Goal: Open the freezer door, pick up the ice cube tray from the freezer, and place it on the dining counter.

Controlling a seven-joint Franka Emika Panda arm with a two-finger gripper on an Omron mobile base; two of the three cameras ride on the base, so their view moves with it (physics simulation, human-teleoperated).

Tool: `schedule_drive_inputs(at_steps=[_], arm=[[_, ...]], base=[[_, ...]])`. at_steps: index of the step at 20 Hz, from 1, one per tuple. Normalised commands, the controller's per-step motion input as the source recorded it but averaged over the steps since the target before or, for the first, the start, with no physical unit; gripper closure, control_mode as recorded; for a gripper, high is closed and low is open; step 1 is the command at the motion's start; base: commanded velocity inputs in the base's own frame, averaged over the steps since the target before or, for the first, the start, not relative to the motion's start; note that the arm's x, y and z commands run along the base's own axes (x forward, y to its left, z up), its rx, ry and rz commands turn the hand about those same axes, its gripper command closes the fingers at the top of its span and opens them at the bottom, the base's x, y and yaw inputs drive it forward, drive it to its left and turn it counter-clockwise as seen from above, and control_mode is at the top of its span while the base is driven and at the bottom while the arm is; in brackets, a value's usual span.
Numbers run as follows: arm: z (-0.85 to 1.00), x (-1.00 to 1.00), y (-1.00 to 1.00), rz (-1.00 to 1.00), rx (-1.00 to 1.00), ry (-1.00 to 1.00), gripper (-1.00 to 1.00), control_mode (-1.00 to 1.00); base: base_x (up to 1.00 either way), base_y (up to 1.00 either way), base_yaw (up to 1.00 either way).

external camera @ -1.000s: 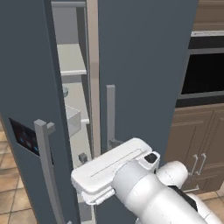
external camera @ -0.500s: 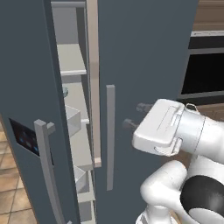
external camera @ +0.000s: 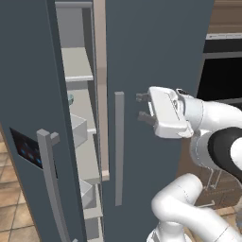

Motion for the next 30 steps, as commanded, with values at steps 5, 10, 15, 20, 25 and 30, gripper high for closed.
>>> schedule_drive_inputs(at_steps=[5, 10, 15, 20, 25, 30], arm=[[-0.04, 0.37, 0.60, 0.16, 0.00, -0.01, -1.00, -1.00], [0.02, 0.11, 0.70, 0.03, 0.00, 0.02, -1.00, -1.00], [0.04, 0.23, 0.35, 0.09, 0.00, 0.07, -1.00, -1.00], [0.31, 0.25, 0.16, 0.09, 0.01, 0.07, -1.00, -1.00], [0.26, 0.27, 0.06, 0.08, 0.01, 0.03, -1.00, -1.00], [-0.02, 0.00, 0.54, 0.01, -0.02, 0.00, -1.00, -1.00]], base=[[0.00, 0.00, 0.00], [0.00, 0.00, 0.00], [0.00, 0.00, 0.00], [0.00, 0.00, 0.00], [0.00, 0.00, 0.00], [0.00, 0.00, 0.00]])
